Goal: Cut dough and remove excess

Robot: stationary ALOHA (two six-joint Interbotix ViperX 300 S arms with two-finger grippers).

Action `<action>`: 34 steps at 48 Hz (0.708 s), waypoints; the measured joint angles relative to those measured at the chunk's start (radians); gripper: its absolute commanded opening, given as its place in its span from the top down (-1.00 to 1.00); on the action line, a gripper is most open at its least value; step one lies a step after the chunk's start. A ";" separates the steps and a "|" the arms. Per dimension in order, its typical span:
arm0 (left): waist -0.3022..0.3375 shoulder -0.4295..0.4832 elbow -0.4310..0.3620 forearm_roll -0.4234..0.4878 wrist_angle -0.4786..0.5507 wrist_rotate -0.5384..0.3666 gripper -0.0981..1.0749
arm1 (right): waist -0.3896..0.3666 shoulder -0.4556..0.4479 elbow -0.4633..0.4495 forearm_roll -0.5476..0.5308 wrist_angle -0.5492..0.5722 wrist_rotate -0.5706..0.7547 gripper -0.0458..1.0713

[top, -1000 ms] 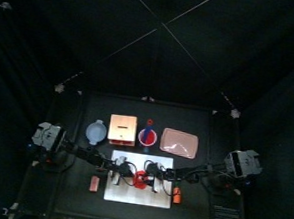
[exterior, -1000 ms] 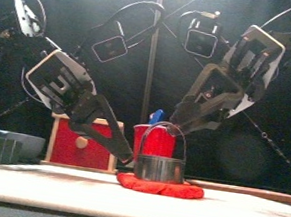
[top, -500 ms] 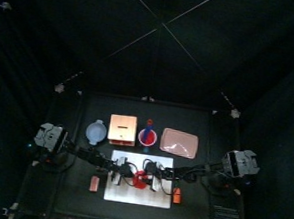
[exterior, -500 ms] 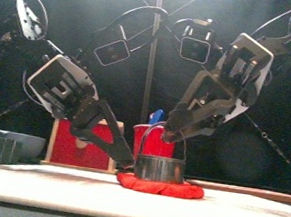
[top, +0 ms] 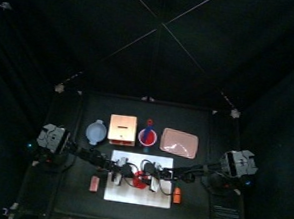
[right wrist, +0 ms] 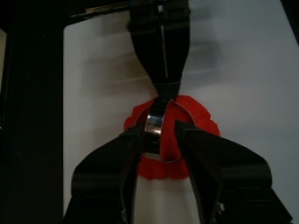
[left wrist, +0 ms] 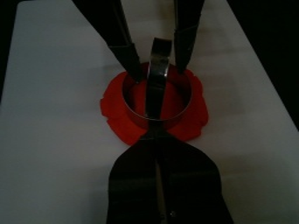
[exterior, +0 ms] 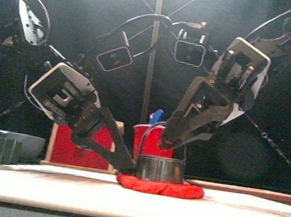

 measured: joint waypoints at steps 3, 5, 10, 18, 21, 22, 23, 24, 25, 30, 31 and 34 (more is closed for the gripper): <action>0.000 -0.002 0.000 0.000 0.000 0.000 0.36 | -0.002 0.000 0.002 0.002 0.000 0.002 -0.23; 0.000 0.000 0.000 0.000 0.000 0.000 0.36 | -0.002 0.002 0.000 0.003 0.000 0.000 -0.19; 0.000 0.000 0.000 -0.002 0.002 -0.002 0.36 | 0.000 0.002 -0.002 0.003 0.000 0.000 -0.11; 0.000 0.000 -0.002 -0.002 0.005 0.000 0.36 | 0.000 0.002 -0.005 0.005 0.000 0.002 -0.06; 0.000 0.000 -0.002 -0.002 0.006 -0.002 0.36 | -0.003 0.000 -0.005 0.002 0.000 0.002 -0.05; 0.000 0.000 -0.002 -0.002 0.006 -0.002 0.36 | -0.003 0.002 -0.005 0.002 0.000 0.000 -0.05; 0.000 0.000 -0.002 0.000 0.006 -0.002 0.36 | -0.005 0.002 -0.005 0.000 0.000 0.000 -0.05; 0.000 0.000 -0.003 -0.002 0.008 -0.002 0.36 | -0.005 0.000 -0.005 0.000 -0.002 0.000 -0.05; 0.000 0.000 -0.003 -0.002 0.008 -0.002 0.36 | -0.005 0.000 -0.005 0.000 0.000 -0.002 -0.05; 0.000 0.000 -0.003 -0.002 0.011 -0.002 0.36 | -0.006 -0.002 -0.005 0.000 -0.002 -0.002 -0.05; 0.000 0.000 -0.003 -0.002 0.011 0.000 0.36 | -0.006 -0.002 -0.005 0.000 -0.003 -0.002 -0.04; 0.000 0.000 -0.003 -0.002 0.011 -0.002 0.36 | -0.008 -0.006 -0.006 0.000 -0.005 -0.003 -0.04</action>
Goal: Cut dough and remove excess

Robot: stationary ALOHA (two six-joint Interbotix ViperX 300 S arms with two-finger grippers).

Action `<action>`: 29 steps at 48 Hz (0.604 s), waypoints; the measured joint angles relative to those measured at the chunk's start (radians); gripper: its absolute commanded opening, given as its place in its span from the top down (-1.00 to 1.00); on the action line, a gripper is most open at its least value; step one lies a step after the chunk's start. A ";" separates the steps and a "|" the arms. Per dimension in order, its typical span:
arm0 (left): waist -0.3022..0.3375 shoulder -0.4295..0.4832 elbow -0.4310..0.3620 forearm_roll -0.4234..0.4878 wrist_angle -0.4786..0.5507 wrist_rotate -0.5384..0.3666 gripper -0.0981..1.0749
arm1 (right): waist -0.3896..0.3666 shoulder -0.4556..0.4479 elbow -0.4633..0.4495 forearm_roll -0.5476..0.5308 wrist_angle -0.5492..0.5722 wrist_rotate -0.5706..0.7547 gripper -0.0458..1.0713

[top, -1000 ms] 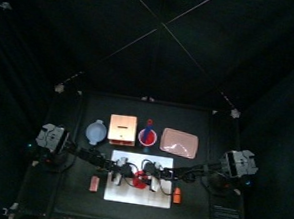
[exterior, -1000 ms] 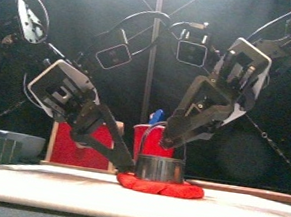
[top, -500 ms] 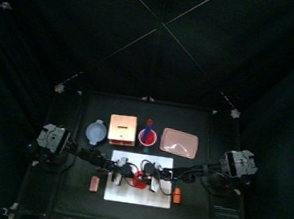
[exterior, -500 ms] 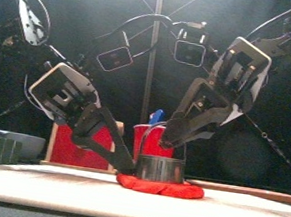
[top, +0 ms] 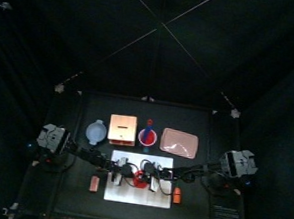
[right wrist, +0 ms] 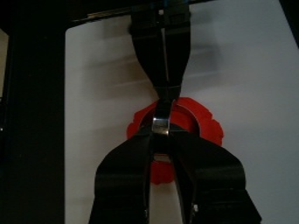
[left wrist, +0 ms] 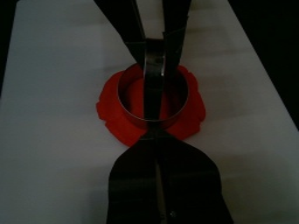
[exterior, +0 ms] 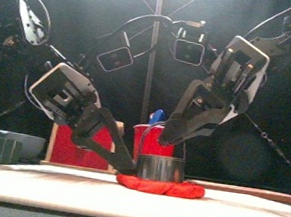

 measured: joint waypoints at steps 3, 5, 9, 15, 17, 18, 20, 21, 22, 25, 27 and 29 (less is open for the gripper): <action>0.000 0.000 -0.002 0.000 0.000 0.000 0.36 | 0.000 -0.003 0.000 -0.002 -0.003 -0.002 -0.03; 0.000 0.000 -0.002 0.000 0.000 0.002 0.36 | -0.002 -0.003 0.000 0.000 -0.005 -0.002 -0.03; 0.000 0.000 -0.002 0.000 0.000 0.002 0.36 | -0.002 -0.003 0.002 -0.002 -0.011 -0.002 -0.03; 0.000 0.000 -0.002 0.000 0.000 0.002 0.36 | -0.006 -0.009 0.002 0.000 -0.023 -0.002 -0.03; 0.000 0.000 -0.002 0.000 0.000 0.002 0.36 | -0.006 -0.014 0.002 -0.002 -0.028 -0.003 -0.03; 0.000 0.000 -0.003 0.000 0.000 0.002 0.36 | -0.008 -0.017 0.002 -0.002 -0.032 -0.003 -0.03; 0.000 0.000 -0.002 0.000 0.000 0.002 0.36 | -0.009 -0.025 0.000 -0.002 -0.038 -0.002 -0.03; 0.000 0.000 -0.003 0.000 0.000 0.002 0.36 | -0.009 -0.028 0.002 -0.002 -0.041 -0.003 -0.03; 0.000 0.000 -0.003 0.000 0.000 0.002 0.36 | -0.009 -0.031 0.002 -0.002 -0.046 -0.002 -0.03; 0.000 0.000 -0.003 0.000 0.000 0.000 0.36 | -0.012 -0.038 0.000 -0.002 -0.055 -0.003 -0.03; 0.000 0.000 -0.002 -0.002 0.000 0.002 0.36 | -0.015 -0.046 0.000 -0.002 -0.058 -0.003 -0.03; 0.000 0.000 -0.003 -0.002 0.000 0.002 0.36 | -0.020 -0.052 0.002 -0.002 -0.061 -0.003 -0.03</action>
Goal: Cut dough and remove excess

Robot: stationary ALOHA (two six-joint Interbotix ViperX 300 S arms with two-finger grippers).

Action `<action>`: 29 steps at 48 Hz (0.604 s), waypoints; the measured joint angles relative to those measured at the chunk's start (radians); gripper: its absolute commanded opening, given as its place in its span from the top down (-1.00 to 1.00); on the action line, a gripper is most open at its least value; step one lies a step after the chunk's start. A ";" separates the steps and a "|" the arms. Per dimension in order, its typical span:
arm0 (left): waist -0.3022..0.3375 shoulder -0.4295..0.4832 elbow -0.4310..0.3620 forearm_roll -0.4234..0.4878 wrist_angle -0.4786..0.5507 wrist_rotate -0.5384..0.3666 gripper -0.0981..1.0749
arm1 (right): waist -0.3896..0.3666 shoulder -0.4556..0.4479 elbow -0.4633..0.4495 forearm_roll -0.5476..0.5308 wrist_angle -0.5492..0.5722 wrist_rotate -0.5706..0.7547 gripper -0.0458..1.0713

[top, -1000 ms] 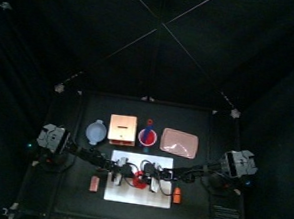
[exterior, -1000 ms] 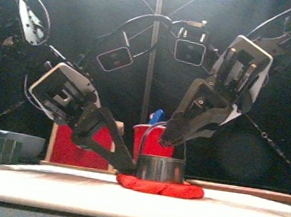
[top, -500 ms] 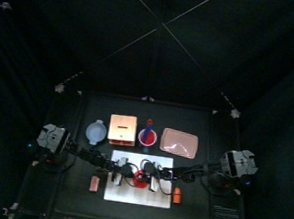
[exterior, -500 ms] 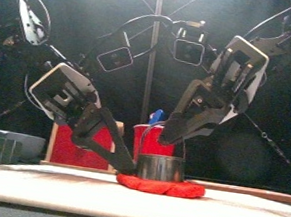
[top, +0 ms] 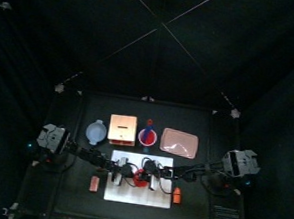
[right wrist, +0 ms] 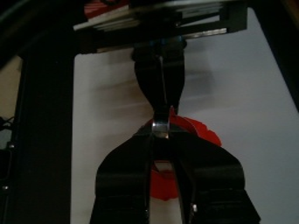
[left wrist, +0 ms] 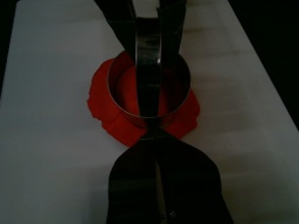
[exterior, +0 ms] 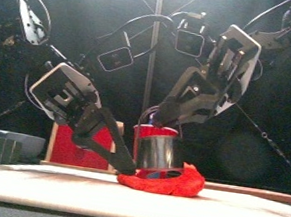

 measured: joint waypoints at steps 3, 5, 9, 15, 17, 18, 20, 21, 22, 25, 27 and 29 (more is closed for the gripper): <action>0.000 0.000 0.000 0.000 0.000 0.000 0.36 | -0.005 -0.006 0.000 0.000 -0.002 -0.002 -0.03; 0.000 0.000 0.000 0.000 0.000 -0.002 0.36 | -0.006 -0.009 0.002 0.000 -0.002 -0.003 -0.03; 0.000 0.000 0.000 0.000 0.000 0.000 0.36 | -0.015 -0.017 0.011 0.000 -0.002 -0.003 -0.03; 0.000 -0.002 0.000 0.000 0.000 0.000 0.36 | -0.038 -0.031 0.029 0.000 -0.003 -0.005 -0.03; 0.000 -0.003 0.000 0.000 0.000 0.000 0.36 | -0.048 -0.035 0.032 -0.003 -0.003 -0.003 -0.03; 0.000 -0.005 0.000 0.000 0.000 -0.002 0.36 | -0.054 -0.037 0.034 -0.005 -0.003 -0.003 -0.03; 0.000 -0.009 0.000 0.000 0.002 0.002 0.36 | -0.063 -0.040 0.038 -0.009 -0.003 -0.003 -0.03; 0.000 -0.012 0.000 0.000 0.002 0.000 0.36 | -0.066 -0.040 0.038 -0.011 -0.003 -0.005 -0.03; 0.000 -0.017 0.000 0.000 0.002 0.000 0.36 | -0.071 -0.040 0.040 -0.014 -0.003 -0.003 -0.03; 0.000 -0.034 0.000 0.000 0.002 0.002 0.36 | -0.083 -0.040 0.041 -0.020 -0.003 -0.003 -0.03; 0.000 -0.046 0.000 0.002 0.002 0.002 0.36 | -0.091 -0.040 0.040 -0.021 -0.003 -0.003 -0.03; 0.000 -0.058 0.000 0.002 0.002 0.002 0.36 | -0.098 -0.040 0.041 -0.026 -0.003 -0.003 -0.03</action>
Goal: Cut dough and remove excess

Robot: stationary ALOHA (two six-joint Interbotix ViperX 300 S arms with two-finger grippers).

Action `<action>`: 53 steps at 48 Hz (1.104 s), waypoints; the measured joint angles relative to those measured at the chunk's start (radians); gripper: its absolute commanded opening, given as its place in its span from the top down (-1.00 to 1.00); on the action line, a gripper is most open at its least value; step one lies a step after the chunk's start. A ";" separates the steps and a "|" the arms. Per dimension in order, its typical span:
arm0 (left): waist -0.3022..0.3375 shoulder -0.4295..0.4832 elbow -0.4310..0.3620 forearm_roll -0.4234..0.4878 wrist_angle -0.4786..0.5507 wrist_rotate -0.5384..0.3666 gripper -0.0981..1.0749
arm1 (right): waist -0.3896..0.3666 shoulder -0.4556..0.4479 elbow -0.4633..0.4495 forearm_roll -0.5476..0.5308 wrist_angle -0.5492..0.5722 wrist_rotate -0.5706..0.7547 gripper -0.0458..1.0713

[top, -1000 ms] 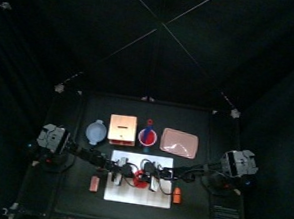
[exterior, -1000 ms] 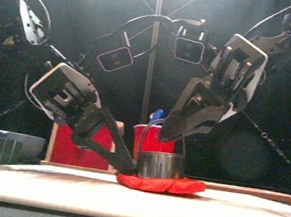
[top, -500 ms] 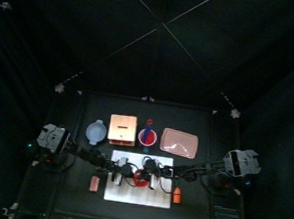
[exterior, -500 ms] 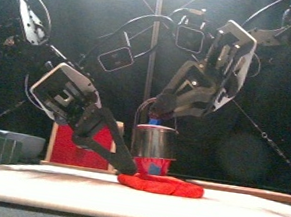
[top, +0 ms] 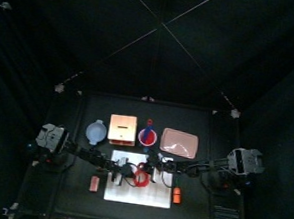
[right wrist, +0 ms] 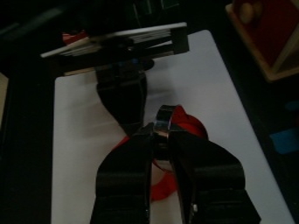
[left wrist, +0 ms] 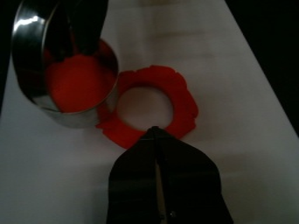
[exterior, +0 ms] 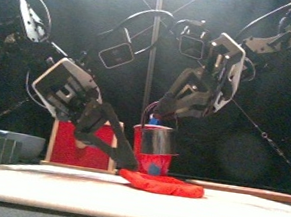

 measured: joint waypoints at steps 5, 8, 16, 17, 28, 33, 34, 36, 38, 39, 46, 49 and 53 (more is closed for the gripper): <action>0.000 -0.026 0.000 0.005 0.000 0.002 0.36 | -0.017 0.017 0.000 -0.009 0.000 0.000 -0.03; 0.000 -0.034 0.000 0.009 0.000 0.000 0.36 | -0.026 0.031 0.000 -0.014 0.000 0.000 -0.03; 0.000 -0.044 0.002 0.014 0.000 0.002 0.35 | -0.044 0.048 0.009 -0.017 0.000 0.000 -0.03; 0.000 -0.046 0.003 0.014 0.000 0.002 0.35 | -0.046 0.048 0.012 -0.017 0.002 0.000 -0.03; 0.003 -0.094 0.037 0.012 -0.002 -0.002 0.35 | -0.069 0.048 0.046 -0.018 0.002 0.005 -0.05; 0.003 -0.104 0.038 0.003 -0.003 -0.003 0.35 | -0.069 0.044 0.052 -0.018 0.002 0.005 -0.06; 0.003 -0.103 0.038 -0.002 -0.003 -0.003 0.35 | -0.069 0.044 0.052 -0.018 0.002 0.006 -0.06; 0.005 -0.103 0.038 -0.006 -0.003 -0.002 0.35 | -0.069 0.044 0.055 -0.018 0.003 0.006 -0.07; 0.005 -0.103 0.038 -0.008 -0.003 -0.003 0.35 | -0.069 0.041 0.057 -0.017 0.003 0.006 -0.09; 0.005 -0.103 0.038 -0.008 -0.003 -0.003 0.35 | -0.069 0.040 0.058 -0.015 0.005 0.006 -0.10; 0.005 -0.104 0.043 -0.009 -0.003 -0.003 0.35 | -0.069 0.028 0.064 -0.014 0.028 0.009 -0.34; 0.006 -0.107 0.048 -0.009 -0.002 -0.003 0.35 | -0.069 0.023 0.064 -0.014 0.044 0.009 -0.46; 0.006 -0.124 0.057 -0.011 -0.003 -0.003 0.35 | -0.069 0.011 0.066 -0.012 0.067 0.009 -0.62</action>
